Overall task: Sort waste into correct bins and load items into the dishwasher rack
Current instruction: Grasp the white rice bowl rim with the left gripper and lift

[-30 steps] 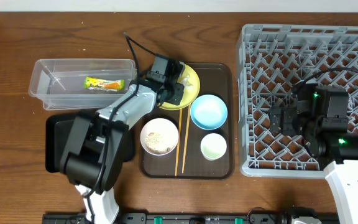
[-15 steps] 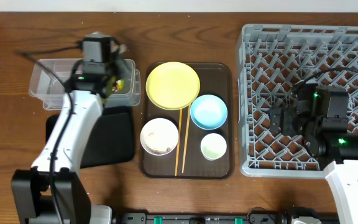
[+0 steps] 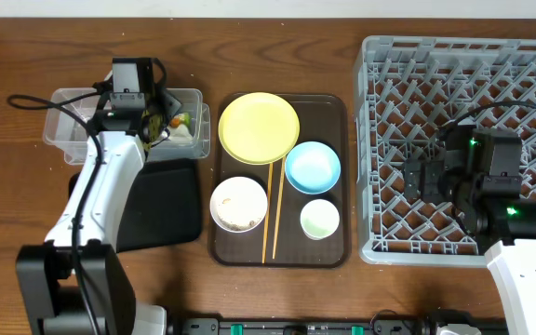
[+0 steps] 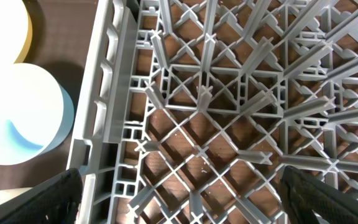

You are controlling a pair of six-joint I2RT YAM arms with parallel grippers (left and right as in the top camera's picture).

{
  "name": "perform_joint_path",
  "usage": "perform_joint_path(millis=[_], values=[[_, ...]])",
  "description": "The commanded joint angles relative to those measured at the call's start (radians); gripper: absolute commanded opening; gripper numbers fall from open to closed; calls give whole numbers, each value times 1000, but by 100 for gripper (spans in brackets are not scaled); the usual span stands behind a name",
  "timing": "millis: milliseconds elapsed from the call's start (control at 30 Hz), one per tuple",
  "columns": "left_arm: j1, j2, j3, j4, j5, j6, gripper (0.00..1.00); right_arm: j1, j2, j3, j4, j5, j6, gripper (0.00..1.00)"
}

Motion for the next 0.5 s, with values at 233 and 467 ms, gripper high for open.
perform_joint_path(millis=[233, 467], values=[[-246, -66, 2, -189, 97, 312, 51, 13, -2, 23, -1, -5, -14, 99], [-430, 11, -27, -314, 98, 307, 51, 13, -2, 23, -1, -6, -14, 99]])
